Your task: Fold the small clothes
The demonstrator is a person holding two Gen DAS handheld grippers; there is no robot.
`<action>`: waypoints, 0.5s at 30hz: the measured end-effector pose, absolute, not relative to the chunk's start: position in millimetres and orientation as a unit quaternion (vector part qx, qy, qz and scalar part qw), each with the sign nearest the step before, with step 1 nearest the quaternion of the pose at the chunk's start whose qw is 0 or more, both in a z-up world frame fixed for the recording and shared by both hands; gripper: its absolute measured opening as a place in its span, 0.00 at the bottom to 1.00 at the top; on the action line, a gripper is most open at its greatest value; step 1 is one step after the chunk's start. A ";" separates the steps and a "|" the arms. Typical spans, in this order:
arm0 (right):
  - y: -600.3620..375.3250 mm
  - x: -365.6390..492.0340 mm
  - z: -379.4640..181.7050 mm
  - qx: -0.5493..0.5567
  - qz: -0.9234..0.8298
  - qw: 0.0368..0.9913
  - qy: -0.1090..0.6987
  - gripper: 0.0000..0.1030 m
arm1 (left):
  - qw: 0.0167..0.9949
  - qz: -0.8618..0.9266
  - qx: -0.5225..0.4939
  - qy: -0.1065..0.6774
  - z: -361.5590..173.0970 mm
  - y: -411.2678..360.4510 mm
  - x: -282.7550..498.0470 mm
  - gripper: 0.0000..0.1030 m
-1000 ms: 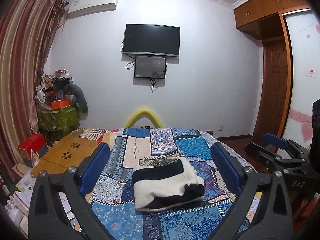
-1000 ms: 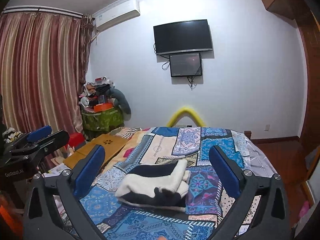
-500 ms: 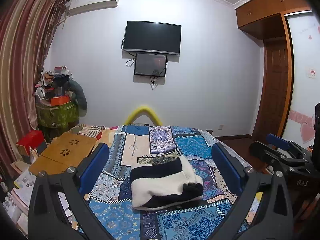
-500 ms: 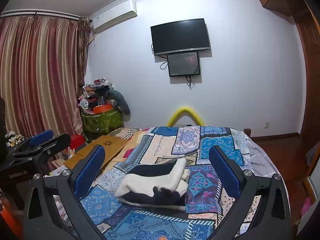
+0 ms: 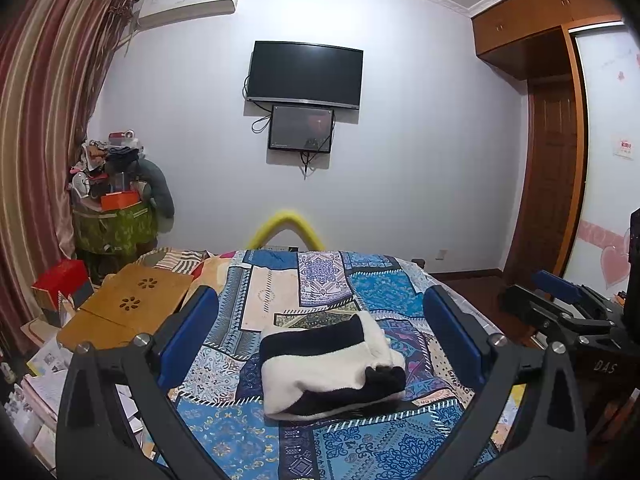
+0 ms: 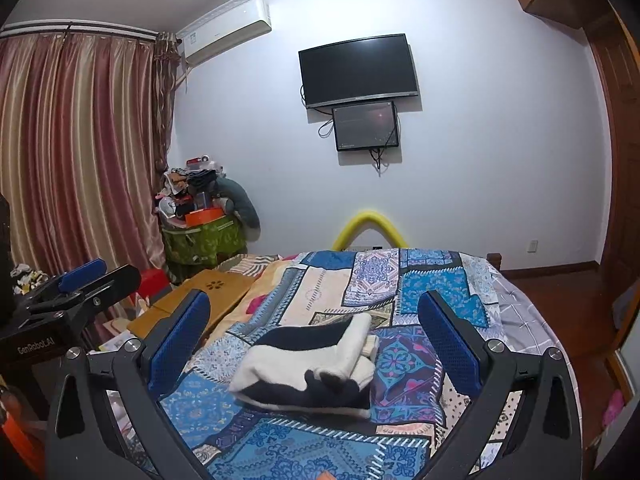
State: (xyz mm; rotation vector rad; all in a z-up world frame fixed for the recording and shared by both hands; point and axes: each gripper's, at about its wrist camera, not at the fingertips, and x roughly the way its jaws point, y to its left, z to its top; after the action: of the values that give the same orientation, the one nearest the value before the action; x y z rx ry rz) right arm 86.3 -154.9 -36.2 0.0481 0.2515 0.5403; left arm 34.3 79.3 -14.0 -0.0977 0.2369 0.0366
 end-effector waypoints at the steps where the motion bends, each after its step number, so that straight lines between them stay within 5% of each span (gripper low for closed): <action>1: -155.3 86.0 -35.9 0.024 0.266 0.956 0.124 1.00 | 0.992 0.018 -0.049 0.118 -13.9 79.4 34.0 1.00; 15: -158.3 86.6 -37.6 0.029 0.263 0.956 0.124 1.00 | 0.991 0.001 -0.051 0.125 -13.7 77.3 37.2 1.00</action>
State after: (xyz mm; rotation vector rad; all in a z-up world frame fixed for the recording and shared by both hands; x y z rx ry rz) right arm 86.6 -158.3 -37.6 0.0593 0.2526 0.5332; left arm 37.2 77.3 -13.7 -0.1027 0.2515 0.0012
